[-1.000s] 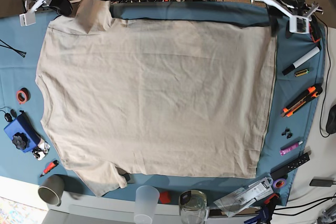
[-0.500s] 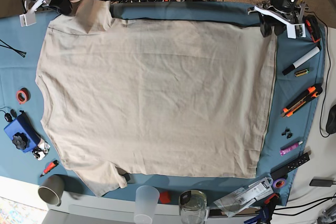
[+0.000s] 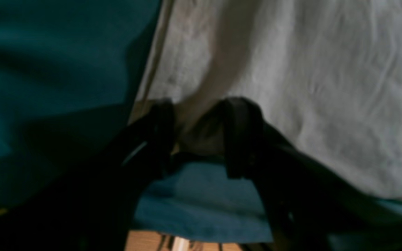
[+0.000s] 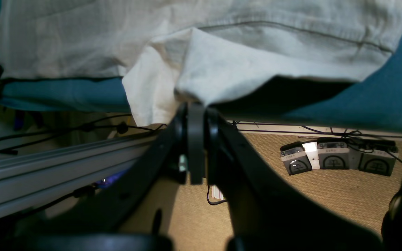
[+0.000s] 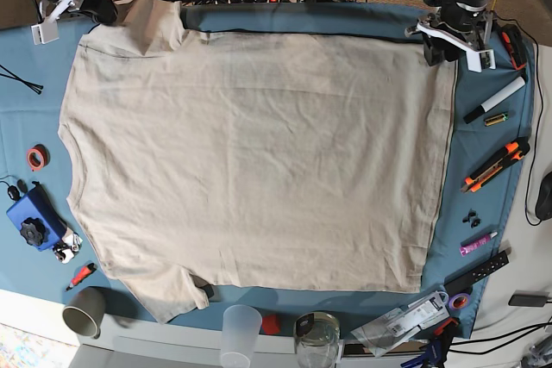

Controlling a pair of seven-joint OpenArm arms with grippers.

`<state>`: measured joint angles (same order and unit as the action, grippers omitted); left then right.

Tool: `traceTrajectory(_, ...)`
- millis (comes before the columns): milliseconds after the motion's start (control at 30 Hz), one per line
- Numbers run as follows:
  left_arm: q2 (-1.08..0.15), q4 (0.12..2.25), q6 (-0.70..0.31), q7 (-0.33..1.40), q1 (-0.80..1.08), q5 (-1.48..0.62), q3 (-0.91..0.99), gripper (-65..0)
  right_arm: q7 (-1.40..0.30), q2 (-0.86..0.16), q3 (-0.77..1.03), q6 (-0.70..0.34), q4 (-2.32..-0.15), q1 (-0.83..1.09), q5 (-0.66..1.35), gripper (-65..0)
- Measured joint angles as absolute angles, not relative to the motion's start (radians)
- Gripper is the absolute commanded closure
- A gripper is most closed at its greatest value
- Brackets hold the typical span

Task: Fold the T-shirt properly
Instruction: 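Lower the left gripper to the opposite corner and grasp the edge, then pull the held shirt edge toward the robot with both grippers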

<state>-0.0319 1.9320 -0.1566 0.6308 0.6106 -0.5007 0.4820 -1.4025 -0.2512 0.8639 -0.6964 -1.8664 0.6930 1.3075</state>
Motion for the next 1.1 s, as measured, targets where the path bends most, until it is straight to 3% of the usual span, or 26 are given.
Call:
traceTrajectory(100,-0.035,1.921,-0.189,0.636,0.608,-0.522,0.486,-17.8,-1.403,-0.251,0.864,-0.697,-1.866,0.693,1.307,0.0)
traceTrajectory(233,-0.036,1.912,-0.292,0.699,0.605,-0.569,0.485,0.0,-1.403,-0.251,0.864,-0.697,-1.866,0.693,1.308,0.0)
traceTrajectory(567,-0.027,1.963,-0.308,0.762,0.606,-0.531,0.514,0.0,-1.383,-0.251,0.867,-0.696,-1.898,0.692,1.307,0.0)
traceTrajectory(1000,-0.028,2.110,-0.308,0.811,0.650,-0.588,0.640,0.0,-1.369,-0.249,0.999,-0.697,-2.009,0.692,1.307,0.0)
traceTrajectory(1100,-0.028,2.111,-0.312,0.735,0.648,-0.555,0.640,0.0,-1.369,-0.249,0.999,-0.697,-2.009,0.692,1.307,0.0)
